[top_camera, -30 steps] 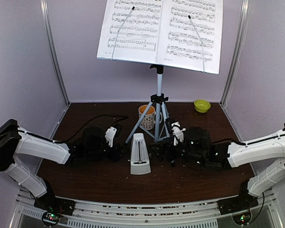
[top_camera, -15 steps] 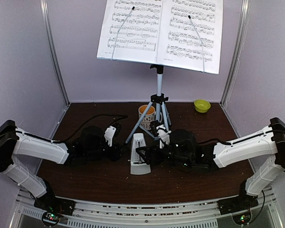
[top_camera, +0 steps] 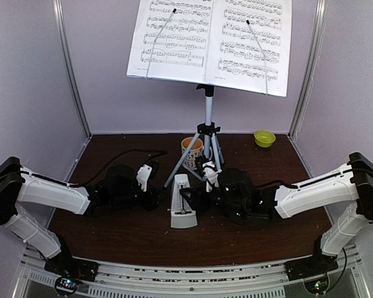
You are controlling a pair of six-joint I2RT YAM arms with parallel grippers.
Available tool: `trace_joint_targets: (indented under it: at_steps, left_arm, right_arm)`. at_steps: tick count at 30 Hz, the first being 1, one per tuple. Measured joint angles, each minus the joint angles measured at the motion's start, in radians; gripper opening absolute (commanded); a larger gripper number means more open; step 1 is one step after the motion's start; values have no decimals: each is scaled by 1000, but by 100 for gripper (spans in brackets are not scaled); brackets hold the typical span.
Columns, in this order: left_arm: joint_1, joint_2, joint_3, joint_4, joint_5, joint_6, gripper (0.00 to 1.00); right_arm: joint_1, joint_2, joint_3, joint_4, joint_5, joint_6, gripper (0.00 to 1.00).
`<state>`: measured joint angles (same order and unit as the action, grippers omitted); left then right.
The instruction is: Set up the instrument practice props
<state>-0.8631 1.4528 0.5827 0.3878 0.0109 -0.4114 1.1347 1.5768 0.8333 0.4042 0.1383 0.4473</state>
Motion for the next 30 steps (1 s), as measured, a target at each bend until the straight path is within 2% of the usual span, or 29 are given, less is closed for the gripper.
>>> trace_joint_targets:
  at_steps: [8, 19, 30]
  left_arm:
    - [0, 0, 0, 0, 3, 3, 37]
    - [0, 0, 2, 0, 8, 13, 37]
    - [0, 0, 21, -5, 12, 23, 37]
  right_arm:
    - [2, 0, 0, -3, 8, -3, 38]
    - [2, 0, 0, -4, 9, -7, 43]
    - [-2, 0, 0, -3, 8, -7, 35]
